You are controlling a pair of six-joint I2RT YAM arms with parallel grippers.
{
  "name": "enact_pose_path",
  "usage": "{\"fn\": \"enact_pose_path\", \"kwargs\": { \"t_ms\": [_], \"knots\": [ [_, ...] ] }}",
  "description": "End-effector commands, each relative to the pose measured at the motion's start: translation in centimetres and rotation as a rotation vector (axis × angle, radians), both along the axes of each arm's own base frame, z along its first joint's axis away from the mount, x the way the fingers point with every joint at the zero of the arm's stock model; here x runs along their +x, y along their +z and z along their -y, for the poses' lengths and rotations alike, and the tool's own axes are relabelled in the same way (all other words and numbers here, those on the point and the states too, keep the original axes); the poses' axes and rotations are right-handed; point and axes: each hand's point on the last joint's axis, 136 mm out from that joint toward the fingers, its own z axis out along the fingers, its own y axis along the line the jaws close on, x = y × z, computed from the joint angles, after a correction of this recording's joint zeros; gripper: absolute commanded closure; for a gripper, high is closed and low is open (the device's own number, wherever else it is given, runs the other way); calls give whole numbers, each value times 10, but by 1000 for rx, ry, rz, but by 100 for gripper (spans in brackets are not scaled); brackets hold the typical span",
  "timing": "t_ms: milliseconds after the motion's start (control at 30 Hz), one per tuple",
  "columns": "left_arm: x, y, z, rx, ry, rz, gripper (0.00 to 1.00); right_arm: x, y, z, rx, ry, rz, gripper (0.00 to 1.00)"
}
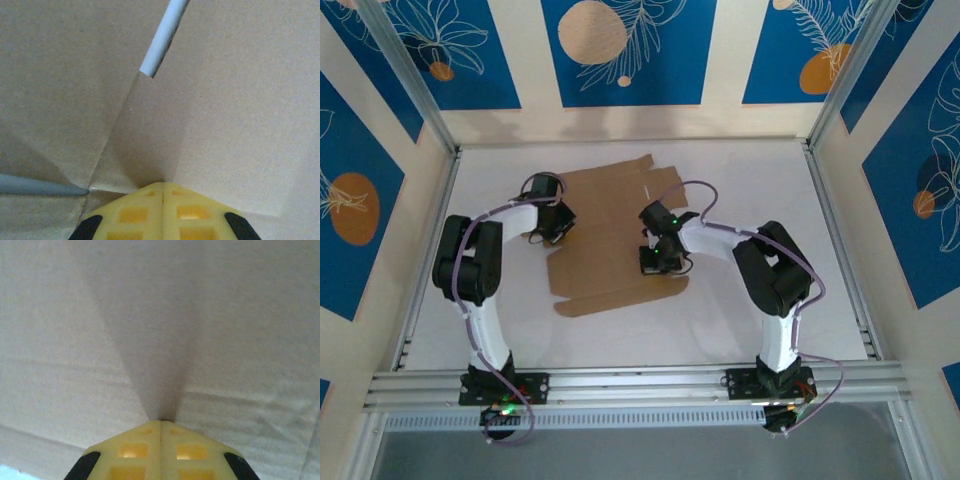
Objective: Fold the paper box
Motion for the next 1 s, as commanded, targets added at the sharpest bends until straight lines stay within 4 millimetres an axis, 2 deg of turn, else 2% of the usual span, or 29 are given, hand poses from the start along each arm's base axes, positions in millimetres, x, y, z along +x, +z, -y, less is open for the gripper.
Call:
{"fn": "enact_pose_path", "kwargs": {
  "t_ms": [0, 67, 167, 267, 300, 400, 500, 600, 667, 733, 833, 967],
  "knots": [
    [-18, 13, 4, 27, -130, -29, 95, -27, 5, -5, 72, -17, -128, 97],
    [-17, 33, 0, 53, -166, 9, 91, -30, 24, -17, 129, 5, -113, 89],
    [-16, 63, 7, 30, -230, 87, 86, -18, 63, -23, 181, 27, -9, 62],
    [-19, 81, 25, -43, -296, 149, 78, 13, 108, -15, 236, 22, 182, 28],
    [-20, 84, 34, -74, -329, 169, 75, 28, 124, -7, 242, -1, 258, 22],
    [-27, 76, 48, -106, -387, 157, 68, 77, 159, 15, 260, -113, 367, 18],
    [-31, 67, 57, -109, -442, 160, 67, 127, 173, 34, 295, -171, 404, 29],
    [-32, 64, 64, -108, -492, 175, 66, 174, 174, 38, 331, -150, 463, 32],
    [-32, 60, 66, -89, -513, 166, 66, 201, 169, 37, 396, -128, 436, 31],
    [-33, 50, 70, -71, -544, 135, 66, 232, 152, 45, 400, -174, 377, 31],
    [-34, 36, 81, -57, -592, 97, 66, 265, 131, 44, 476, -203, 272, 37],
    [-35, 23, 90, -14, -652, 60, 68, 297, 108, 42, 476, -220, 274, 36]
  ]
}}
